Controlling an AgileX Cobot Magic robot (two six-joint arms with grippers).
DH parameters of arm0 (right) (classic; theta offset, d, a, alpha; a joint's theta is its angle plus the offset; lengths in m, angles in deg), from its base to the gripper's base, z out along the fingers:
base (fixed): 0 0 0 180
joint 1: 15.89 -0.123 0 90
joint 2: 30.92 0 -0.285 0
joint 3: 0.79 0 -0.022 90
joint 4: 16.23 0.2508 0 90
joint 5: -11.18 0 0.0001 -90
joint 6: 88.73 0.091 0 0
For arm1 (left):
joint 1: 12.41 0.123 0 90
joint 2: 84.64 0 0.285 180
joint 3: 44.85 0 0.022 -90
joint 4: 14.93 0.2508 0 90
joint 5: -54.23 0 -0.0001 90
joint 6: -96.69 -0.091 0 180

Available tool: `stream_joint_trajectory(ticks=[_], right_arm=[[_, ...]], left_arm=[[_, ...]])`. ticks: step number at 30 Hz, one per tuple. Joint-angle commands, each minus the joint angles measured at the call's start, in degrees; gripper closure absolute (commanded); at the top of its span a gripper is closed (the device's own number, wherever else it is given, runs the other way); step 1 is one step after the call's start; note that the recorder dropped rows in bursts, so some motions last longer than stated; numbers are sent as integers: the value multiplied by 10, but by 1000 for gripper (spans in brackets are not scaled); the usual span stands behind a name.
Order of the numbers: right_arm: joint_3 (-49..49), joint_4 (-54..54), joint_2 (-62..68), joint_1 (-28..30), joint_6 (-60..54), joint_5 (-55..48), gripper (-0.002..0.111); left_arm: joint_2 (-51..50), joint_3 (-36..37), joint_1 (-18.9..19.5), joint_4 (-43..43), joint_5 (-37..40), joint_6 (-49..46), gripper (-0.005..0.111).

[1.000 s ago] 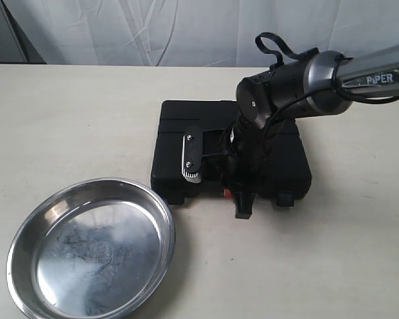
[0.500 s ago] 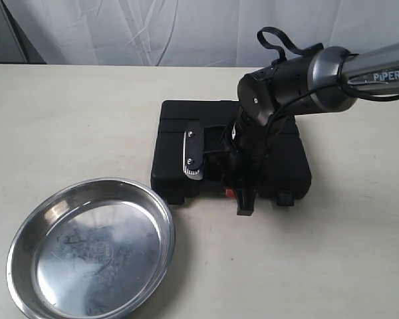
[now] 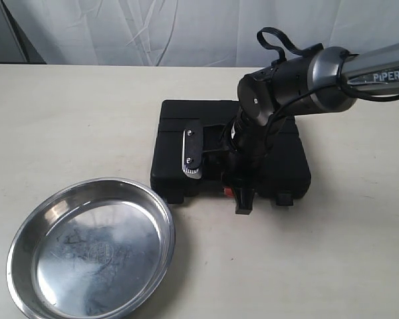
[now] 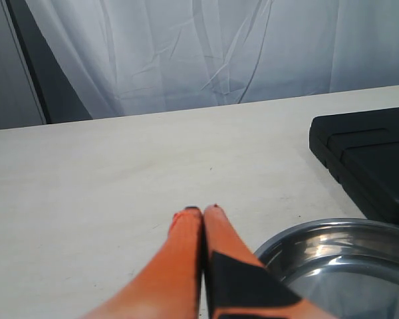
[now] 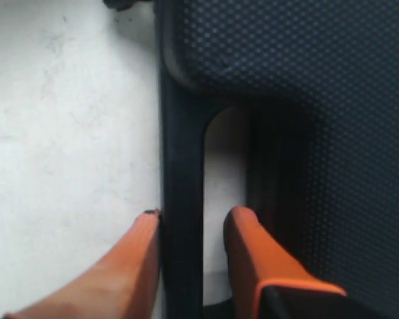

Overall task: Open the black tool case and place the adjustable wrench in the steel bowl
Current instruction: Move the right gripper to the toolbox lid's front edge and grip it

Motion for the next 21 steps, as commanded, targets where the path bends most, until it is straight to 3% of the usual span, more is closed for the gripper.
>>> stream_joint_trajectory(ticks=[1, 5, 8, 11, 21], right_arm=[[-4, -3, -6, 2, 0, 16, 74], [-4, -3, -6, 2, 0, 15, 75], [-4, -2, -6, 2, 0, 15, 96], [-4, 0, -6, 2, 0, 15, 109], [-4, 0, -32, 2, 3, 15, 109]], left_arm=[[3, 3, -3, 2, -2, 0, 107], [3, 3, -3, 2, -2, 0, 107], [3, 3, -3, 2, -2, 0, 107], [3, 3, -3, 2, -2, 0, 107], [3, 3, -3, 2, -3, 0, 107]])
